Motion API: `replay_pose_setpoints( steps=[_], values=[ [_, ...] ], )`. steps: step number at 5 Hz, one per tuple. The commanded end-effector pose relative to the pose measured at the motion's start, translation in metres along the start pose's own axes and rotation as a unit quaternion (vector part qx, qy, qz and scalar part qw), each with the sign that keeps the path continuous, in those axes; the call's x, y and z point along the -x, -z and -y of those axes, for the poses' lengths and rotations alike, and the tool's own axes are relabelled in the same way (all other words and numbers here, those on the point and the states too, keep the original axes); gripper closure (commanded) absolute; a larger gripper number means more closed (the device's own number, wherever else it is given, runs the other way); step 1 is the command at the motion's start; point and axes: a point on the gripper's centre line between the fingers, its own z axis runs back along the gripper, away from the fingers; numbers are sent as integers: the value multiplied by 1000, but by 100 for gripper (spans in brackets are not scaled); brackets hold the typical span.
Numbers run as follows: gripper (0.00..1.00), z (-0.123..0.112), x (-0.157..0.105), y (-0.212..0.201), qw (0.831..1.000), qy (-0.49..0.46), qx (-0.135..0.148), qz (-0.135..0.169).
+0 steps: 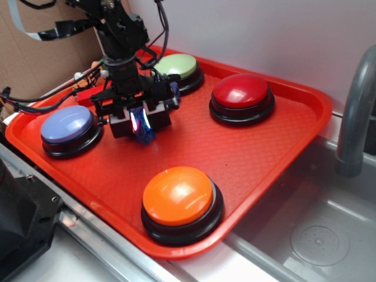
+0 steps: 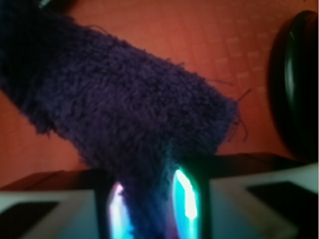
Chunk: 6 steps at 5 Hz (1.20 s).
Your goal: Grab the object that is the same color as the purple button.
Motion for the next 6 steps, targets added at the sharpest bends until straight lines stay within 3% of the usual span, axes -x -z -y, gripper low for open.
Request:
replay_pose_setpoints(
  steps=[1, 2, 4, 5, 6],
  values=[
    [100, -2, -22, -58, 993, 103, 37, 33],
    [100, 0, -31, -91, 986, 156, 57, 36],
    [100, 7, -31, -145, 944, 328, 36, 16],
    [100, 4, -28, -156, 921, 386, 49, 23],
    [100, 2, -29, -153, 909, 412, 57, 12]
  ],
)
